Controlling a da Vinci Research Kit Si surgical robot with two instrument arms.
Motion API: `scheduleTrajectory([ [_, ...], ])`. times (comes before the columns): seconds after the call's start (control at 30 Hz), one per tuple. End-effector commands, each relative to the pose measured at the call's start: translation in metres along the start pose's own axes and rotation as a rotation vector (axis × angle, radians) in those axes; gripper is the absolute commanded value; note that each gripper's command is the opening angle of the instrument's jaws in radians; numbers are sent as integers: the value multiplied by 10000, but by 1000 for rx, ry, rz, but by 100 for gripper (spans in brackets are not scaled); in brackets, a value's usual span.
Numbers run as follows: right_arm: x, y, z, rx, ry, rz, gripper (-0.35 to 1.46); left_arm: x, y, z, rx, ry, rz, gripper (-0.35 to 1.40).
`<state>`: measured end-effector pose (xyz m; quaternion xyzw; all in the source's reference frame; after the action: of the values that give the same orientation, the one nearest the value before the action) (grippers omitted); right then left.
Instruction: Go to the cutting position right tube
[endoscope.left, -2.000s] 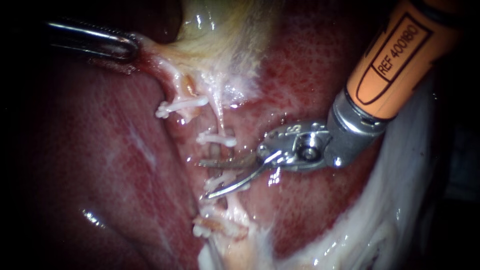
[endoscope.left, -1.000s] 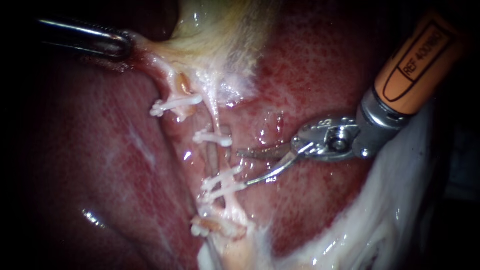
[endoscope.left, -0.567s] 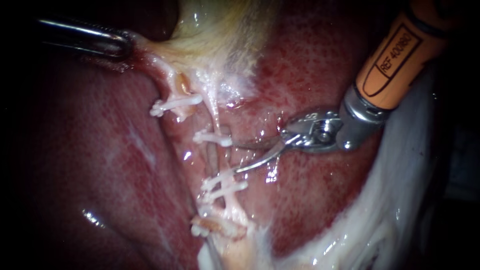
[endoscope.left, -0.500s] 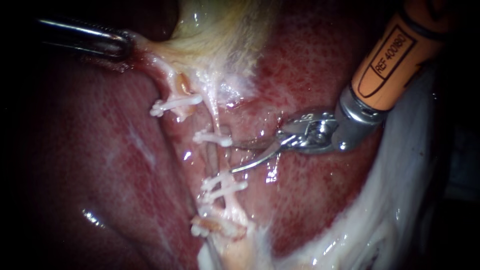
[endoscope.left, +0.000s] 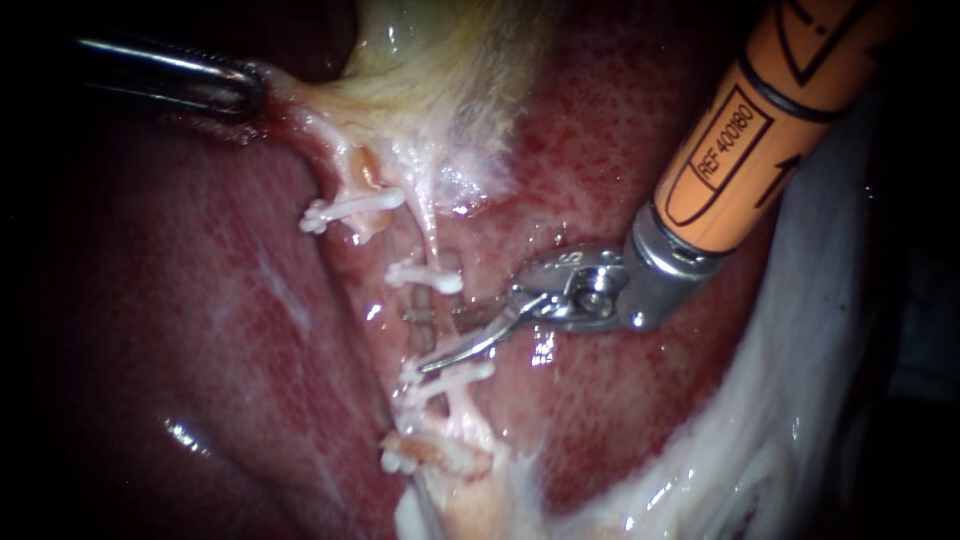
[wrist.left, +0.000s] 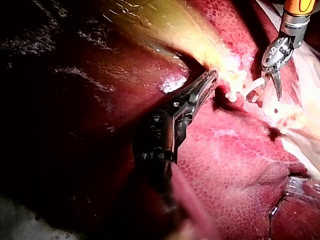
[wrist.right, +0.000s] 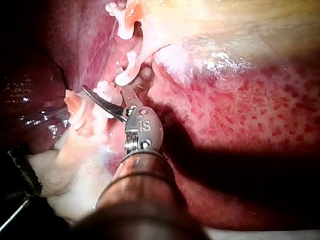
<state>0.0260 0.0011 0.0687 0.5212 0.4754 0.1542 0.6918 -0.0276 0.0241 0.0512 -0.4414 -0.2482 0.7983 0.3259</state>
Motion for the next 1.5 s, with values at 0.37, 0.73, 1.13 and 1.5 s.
scheduleTrajectory([
  [0.37,17,1,29,48,97,-8,133,0,0,1,0,0,0,-35],
  [0.73,22,-2,45,48,99,-5,128,0,0,2,1,0,0,-35],
  [1.13,47,-38,37,66,106,8,130,0,-1,1,0,0,0,-35],
  [1.5,46,-37,38,66,105,7,130,0,-1,1,0,0,0,-35],
])
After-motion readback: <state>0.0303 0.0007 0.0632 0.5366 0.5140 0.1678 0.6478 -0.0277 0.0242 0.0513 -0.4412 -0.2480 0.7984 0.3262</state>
